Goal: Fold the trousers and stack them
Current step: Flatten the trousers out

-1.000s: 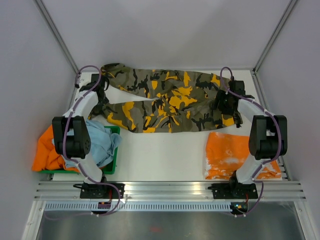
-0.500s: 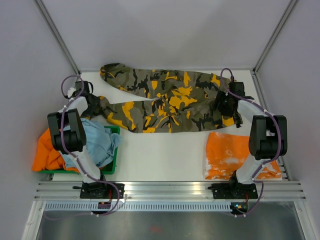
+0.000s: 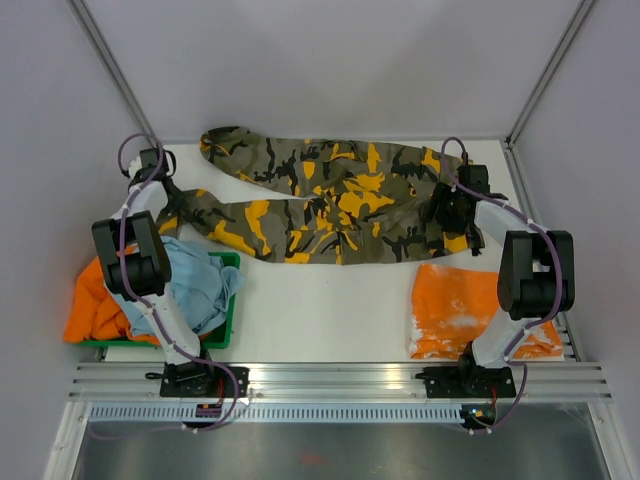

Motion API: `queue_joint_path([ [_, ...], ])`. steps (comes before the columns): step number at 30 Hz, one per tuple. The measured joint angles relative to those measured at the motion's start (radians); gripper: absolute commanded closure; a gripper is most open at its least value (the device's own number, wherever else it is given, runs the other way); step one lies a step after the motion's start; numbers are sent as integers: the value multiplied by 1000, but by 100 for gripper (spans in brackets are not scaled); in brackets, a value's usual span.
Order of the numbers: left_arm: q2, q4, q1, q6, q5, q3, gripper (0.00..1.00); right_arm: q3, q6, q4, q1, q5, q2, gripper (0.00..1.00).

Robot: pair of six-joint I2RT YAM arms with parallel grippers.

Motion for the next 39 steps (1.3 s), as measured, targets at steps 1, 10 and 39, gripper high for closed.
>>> queue_joint_path([
  [1,0,-35,0,59,-23,51,98,-2,0,1,0,0,0,29],
  [10,-5,-253,0,513,-99,424,23,-8,11,11,0,-1,5,29],
  [39,-166,-372,0,515,215,254,0,64,0,-37,-53,198,135,100],
])
